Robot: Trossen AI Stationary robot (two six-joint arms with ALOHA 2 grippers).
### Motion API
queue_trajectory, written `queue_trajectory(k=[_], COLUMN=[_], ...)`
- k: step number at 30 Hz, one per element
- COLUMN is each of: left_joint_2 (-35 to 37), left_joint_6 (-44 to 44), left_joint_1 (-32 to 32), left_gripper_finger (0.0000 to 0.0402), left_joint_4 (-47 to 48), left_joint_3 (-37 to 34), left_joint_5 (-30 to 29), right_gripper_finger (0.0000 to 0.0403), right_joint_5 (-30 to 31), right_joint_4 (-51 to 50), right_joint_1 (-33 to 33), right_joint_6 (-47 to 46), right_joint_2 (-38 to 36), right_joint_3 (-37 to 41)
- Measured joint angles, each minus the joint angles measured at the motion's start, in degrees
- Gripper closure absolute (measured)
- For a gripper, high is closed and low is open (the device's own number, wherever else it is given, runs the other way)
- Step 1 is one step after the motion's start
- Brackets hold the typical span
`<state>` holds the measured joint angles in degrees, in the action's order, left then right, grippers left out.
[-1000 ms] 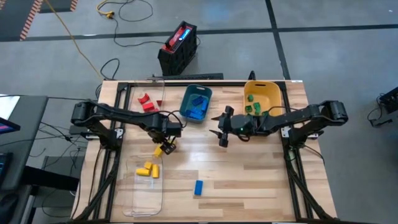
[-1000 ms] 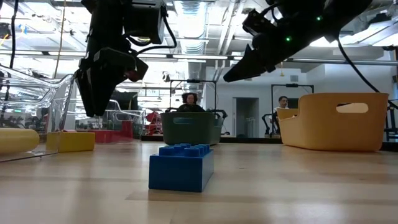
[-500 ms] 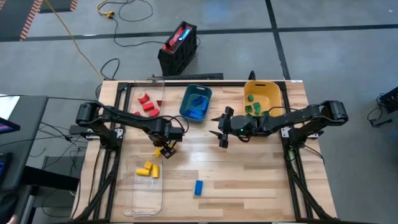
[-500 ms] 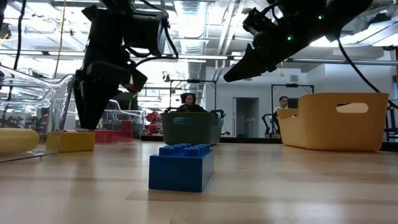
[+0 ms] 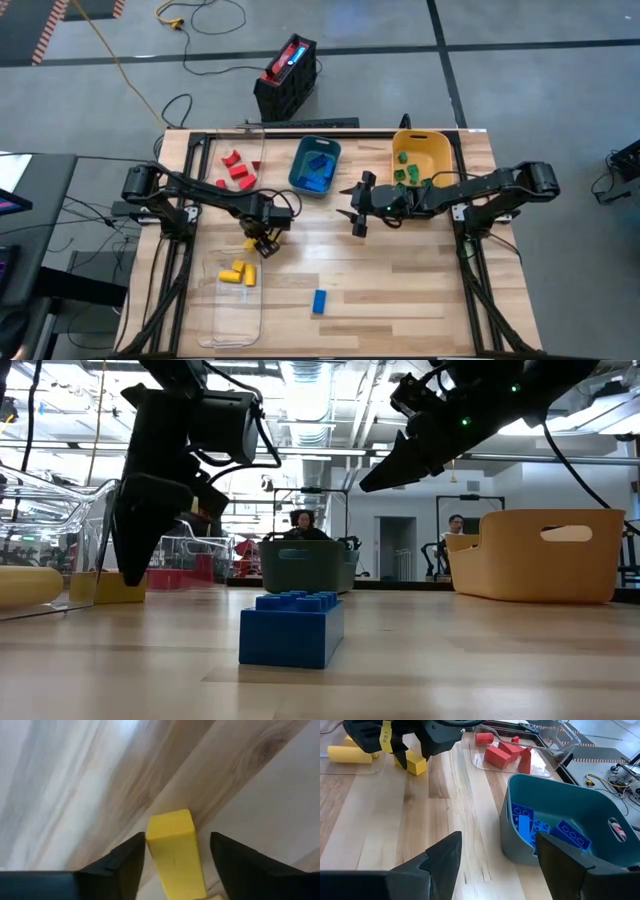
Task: Sort blocks
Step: Put the yellow block into the bottom transparent bin
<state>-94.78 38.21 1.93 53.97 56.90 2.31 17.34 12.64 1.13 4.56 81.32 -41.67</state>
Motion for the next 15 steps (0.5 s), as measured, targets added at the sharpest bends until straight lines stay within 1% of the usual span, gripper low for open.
queue_trajectory(k=[4,6,9,15], left_joint_2=[0.00,0.01,0.02,0.02], left_joint_6=[-2.62,-5.27,-7.52,-7.57], left_joint_1=[0.00,0.00,0.00,-0.02], left_gripper_finger=[0.0250,0.0281,0.0284,0.0284], left_joint_4=[0.01,0.05,0.05,-0.01], left_joint_3=[0.00,0.00,0.00,0.12], left_joint_5=[-0.73,-0.53,0.01,-0.78], right_gripper_finger=[0.0138,0.0138,0.0138,0.0138], right_joint_5=[0.00,0.01,0.02,0.03], right_joint_4=[0.01,0.01,0.02,0.02], right_joint_1=[0.00,0.00,0.00,-0.02], right_joint_6=[0.00,0.00,0.00,-0.01], right_joint_2=[0.00,0.00,0.00,0.00], right_joint_3=[0.00,0.00,0.00,0.00])
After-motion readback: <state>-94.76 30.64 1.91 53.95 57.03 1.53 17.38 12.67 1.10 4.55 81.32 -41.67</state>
